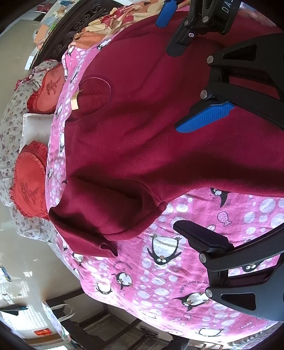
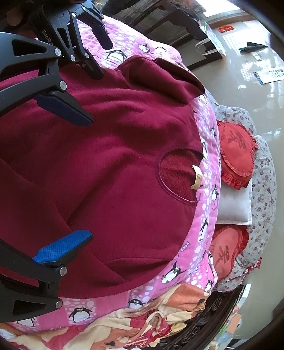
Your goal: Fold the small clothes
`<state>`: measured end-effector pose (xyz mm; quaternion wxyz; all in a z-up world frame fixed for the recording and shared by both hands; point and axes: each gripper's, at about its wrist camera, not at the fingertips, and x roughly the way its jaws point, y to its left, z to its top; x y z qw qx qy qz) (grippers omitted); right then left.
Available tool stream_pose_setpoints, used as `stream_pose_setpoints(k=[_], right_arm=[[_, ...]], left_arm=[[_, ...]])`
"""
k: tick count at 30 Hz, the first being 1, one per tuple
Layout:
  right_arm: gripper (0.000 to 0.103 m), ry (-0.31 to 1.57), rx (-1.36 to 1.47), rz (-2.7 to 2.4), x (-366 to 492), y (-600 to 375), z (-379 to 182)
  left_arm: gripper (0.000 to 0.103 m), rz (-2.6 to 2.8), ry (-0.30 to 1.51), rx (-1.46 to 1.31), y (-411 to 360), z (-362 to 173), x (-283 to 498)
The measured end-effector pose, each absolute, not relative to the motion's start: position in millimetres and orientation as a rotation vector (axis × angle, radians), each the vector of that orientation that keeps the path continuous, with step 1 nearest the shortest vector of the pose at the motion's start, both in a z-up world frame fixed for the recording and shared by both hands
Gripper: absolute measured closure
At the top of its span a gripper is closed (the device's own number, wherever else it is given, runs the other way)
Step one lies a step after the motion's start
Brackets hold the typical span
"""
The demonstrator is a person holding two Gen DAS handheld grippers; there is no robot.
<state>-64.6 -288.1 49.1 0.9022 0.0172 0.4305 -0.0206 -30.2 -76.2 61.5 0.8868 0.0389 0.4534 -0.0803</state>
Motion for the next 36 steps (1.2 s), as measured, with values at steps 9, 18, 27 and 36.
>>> stream_pose_setpoints(k=[9, 18, 27, 36], right_arm=[[0.008, 0.905, 0.039, -0.032, -60, -284, 44], [0.008, 0.917, 0.041, 0.004, -52, -275, 40], [0.009, 0.941, 0.03, 0.041, -41, -263, 33], [0.009, 0.958, 0.011, 0.076, -31, -249, 27]], left_arm=[[0.02, -0.137, 0.93, 0.079, -61, 62, -24], [0.02, -0.021, 0.887, 0.032, 0, 72, 22], [0.024, -0.037, 0.884, -0.034, 30, 68, 90], [0.092, -0.127, 0.928, -0.042, 33, 61, 114]])
